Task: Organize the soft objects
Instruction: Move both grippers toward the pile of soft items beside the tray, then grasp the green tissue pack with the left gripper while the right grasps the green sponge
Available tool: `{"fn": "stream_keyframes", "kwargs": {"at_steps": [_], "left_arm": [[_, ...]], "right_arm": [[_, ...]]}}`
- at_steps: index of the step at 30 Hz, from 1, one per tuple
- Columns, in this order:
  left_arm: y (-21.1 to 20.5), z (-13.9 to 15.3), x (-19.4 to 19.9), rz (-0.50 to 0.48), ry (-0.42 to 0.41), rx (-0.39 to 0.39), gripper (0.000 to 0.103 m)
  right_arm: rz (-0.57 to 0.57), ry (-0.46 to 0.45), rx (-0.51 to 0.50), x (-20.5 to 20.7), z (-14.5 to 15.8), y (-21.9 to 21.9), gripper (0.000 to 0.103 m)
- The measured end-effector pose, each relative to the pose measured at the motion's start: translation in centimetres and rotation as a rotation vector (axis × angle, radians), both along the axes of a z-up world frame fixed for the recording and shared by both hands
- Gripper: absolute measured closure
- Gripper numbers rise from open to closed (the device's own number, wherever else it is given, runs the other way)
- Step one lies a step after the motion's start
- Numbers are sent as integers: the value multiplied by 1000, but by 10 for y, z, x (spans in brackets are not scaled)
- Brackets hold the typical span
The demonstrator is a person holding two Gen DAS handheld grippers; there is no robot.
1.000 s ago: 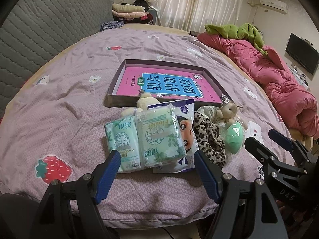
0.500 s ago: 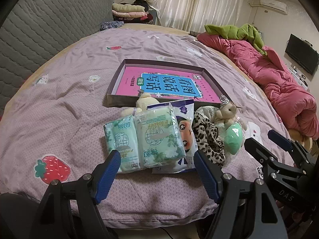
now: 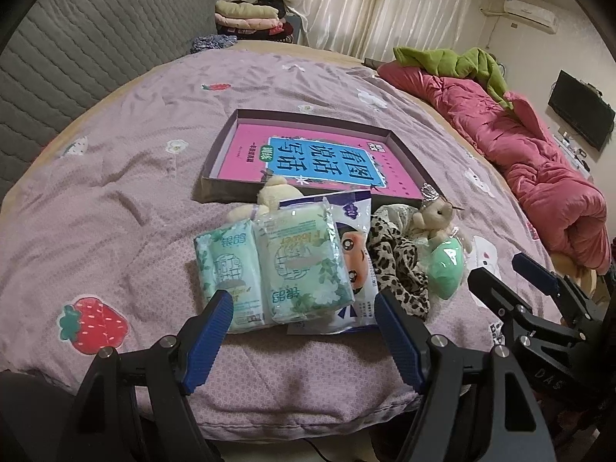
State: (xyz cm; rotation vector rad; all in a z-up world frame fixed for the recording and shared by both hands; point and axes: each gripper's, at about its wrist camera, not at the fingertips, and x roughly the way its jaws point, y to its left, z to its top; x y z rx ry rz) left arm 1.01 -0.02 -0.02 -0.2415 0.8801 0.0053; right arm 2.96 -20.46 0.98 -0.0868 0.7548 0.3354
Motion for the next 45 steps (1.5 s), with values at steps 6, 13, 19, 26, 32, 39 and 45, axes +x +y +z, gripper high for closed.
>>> {"fn": "stream_keyframes", "kwargs": {"at_steps": [6,13,19,26,32,39,45], "left_arm": [[5,-7,12,3,37,-55,28],[1,-16,29,-5,85,-74,28],[-3,-23,40,-12,115,-76,29],[-3,-25,52,-12,112,-62,38],[-4,-24,56,-18,108,-25,49],[1,-24,59,-24,105,-28,52],[4,-18,57,-35,69,-34,56]], "right_arm": [[-6,6,5,1,-2,-2,18],[-19,16,18,5,-2,-7,18],[-21,29,15,8,-6,-8,18],[-34,61,14,15,-12,-10,18],[-41,70,10,21,-14,-10,18],[-40,88,23,29,-17,-12,18],[-22,113,38,40,-22,-8,18]]}}
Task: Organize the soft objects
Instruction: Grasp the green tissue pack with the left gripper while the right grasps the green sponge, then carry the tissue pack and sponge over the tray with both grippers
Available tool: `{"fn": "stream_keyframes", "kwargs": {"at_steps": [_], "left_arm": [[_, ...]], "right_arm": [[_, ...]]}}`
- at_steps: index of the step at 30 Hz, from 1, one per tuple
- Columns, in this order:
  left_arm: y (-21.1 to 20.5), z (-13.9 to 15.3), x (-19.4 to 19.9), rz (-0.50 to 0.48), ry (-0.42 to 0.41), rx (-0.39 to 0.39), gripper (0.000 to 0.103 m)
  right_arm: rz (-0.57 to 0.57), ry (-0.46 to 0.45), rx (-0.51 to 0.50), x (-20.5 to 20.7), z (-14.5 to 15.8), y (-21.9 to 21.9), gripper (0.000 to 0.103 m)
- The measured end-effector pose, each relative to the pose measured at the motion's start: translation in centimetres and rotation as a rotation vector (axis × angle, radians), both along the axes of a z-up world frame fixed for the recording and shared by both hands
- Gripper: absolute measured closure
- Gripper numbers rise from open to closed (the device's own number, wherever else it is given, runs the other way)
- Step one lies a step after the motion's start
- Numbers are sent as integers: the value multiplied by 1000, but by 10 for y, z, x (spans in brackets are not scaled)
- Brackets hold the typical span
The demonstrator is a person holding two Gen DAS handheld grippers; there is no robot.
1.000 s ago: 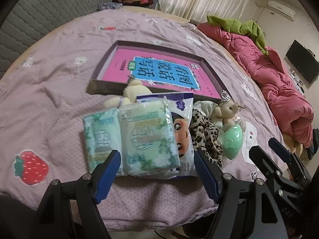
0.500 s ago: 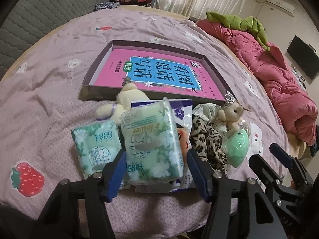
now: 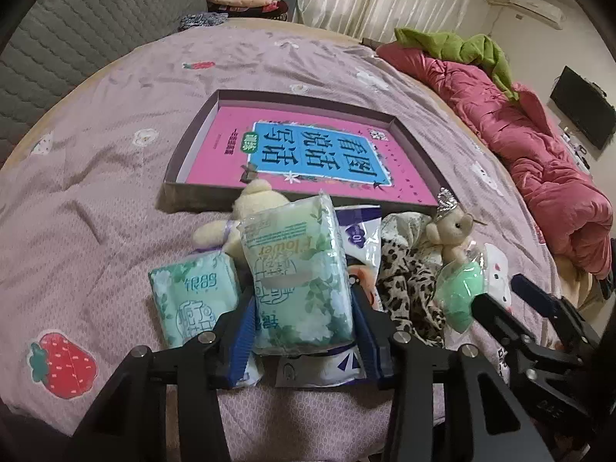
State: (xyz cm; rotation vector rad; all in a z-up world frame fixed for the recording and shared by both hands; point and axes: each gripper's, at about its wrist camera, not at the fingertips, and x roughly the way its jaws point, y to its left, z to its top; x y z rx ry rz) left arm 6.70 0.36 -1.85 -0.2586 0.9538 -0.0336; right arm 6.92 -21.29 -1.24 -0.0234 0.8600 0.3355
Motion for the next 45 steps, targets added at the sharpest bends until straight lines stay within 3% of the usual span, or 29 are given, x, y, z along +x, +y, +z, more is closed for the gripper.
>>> {"fn": "stream_keyframes", "kwargs": {"at_steps": [5,10,16,23,31,38,45], "left_arm": [[0,4,-1,-12,-19,5,57],[0,6,0,-20,-36,5,57],[1,7,0,-20,-45,-3,57],[6,16,-1,-12,-79,-20,57],[13,32,-3,4,-130,-29,57],[21,38,9,19,-151,-14,57],[32,39,27,41,-167,-11,57]], "right_arm": [[14,36,17,9,-9,6,19],[52,63,19,15,-18,14,44],[57,76,58,18,-19,9,54],[58,24,100,12,-2,4,56],[76,-104,91,7,30,6,56],[48,-191,80,31,49,1,56],[55,-207,68,51,53,6,56]]}}
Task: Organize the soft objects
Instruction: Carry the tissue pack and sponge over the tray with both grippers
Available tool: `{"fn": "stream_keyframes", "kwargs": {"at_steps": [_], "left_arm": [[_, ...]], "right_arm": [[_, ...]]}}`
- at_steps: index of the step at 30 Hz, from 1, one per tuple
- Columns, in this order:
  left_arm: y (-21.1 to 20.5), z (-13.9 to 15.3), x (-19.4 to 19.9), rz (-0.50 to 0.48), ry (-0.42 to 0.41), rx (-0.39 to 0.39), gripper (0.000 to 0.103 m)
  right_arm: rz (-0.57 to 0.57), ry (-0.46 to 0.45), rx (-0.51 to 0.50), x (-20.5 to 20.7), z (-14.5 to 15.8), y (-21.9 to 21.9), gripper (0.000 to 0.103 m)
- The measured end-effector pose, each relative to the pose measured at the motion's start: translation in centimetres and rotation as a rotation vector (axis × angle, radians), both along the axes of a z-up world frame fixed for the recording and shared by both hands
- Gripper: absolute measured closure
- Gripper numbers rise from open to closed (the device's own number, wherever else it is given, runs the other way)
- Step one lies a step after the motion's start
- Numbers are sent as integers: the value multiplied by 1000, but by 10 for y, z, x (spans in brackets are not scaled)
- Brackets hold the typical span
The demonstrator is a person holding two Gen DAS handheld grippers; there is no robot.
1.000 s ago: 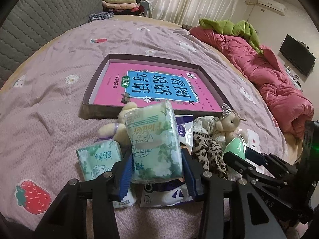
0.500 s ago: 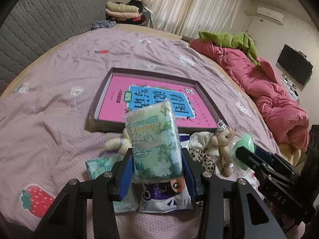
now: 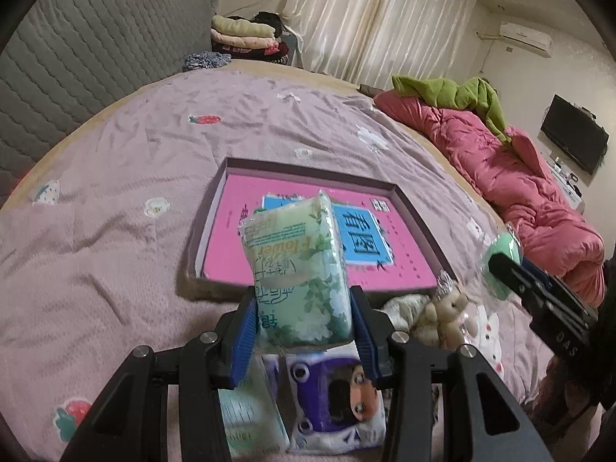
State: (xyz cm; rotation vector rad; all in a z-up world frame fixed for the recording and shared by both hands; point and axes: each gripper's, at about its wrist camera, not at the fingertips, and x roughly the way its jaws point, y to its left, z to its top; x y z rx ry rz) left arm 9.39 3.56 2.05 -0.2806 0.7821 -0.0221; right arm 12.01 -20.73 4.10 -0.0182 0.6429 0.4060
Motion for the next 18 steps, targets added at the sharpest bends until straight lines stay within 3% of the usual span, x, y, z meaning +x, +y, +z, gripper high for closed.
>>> {"fn": "stream_keyframes", "kwargs": {"at_steps": [7,18], "left_arm": [[21,3,30,41,-6,-5,57],[37,-16,75,49,30,58,57]], "right_arm": [[-3,0,-22,27,-3,6,56],[-20,4,-95,70,-17,8,56]]}}
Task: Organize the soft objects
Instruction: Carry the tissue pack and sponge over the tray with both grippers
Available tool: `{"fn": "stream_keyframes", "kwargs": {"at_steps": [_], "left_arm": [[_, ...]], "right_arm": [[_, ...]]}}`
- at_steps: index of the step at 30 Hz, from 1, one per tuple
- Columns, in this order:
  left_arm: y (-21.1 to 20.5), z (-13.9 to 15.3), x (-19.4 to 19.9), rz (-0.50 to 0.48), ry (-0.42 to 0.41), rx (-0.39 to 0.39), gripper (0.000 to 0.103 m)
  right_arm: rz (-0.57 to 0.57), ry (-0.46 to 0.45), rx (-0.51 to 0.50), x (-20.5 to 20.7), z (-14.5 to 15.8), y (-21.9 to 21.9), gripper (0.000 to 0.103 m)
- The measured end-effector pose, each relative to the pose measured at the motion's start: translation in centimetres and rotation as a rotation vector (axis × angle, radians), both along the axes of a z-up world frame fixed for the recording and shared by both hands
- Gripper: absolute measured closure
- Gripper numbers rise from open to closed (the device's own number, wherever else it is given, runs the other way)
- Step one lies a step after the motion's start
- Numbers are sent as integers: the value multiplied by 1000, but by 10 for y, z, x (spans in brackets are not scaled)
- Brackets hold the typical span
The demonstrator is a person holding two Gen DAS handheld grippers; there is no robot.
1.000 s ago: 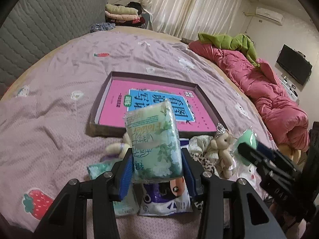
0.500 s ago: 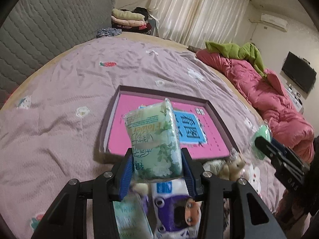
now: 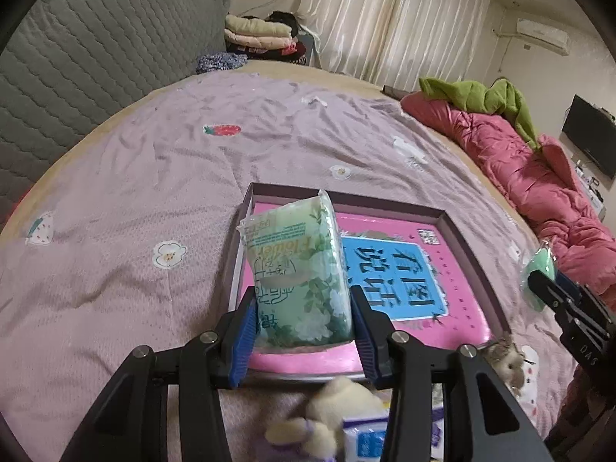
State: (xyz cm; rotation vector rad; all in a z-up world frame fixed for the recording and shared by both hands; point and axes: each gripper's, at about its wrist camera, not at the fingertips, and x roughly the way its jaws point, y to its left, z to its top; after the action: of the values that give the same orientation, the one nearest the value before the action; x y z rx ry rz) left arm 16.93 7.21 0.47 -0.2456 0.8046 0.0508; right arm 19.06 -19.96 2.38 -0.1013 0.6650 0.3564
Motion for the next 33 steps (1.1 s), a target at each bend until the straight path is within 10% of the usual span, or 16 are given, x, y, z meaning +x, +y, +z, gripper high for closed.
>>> {"fn": "stream_keyframes", "kwargs": {"at_steps": [33], "left_arm": [[1,-46,30,-31,186,34,57]], "right_arm": [[24,200,-156,39,-63,18,55]]}}
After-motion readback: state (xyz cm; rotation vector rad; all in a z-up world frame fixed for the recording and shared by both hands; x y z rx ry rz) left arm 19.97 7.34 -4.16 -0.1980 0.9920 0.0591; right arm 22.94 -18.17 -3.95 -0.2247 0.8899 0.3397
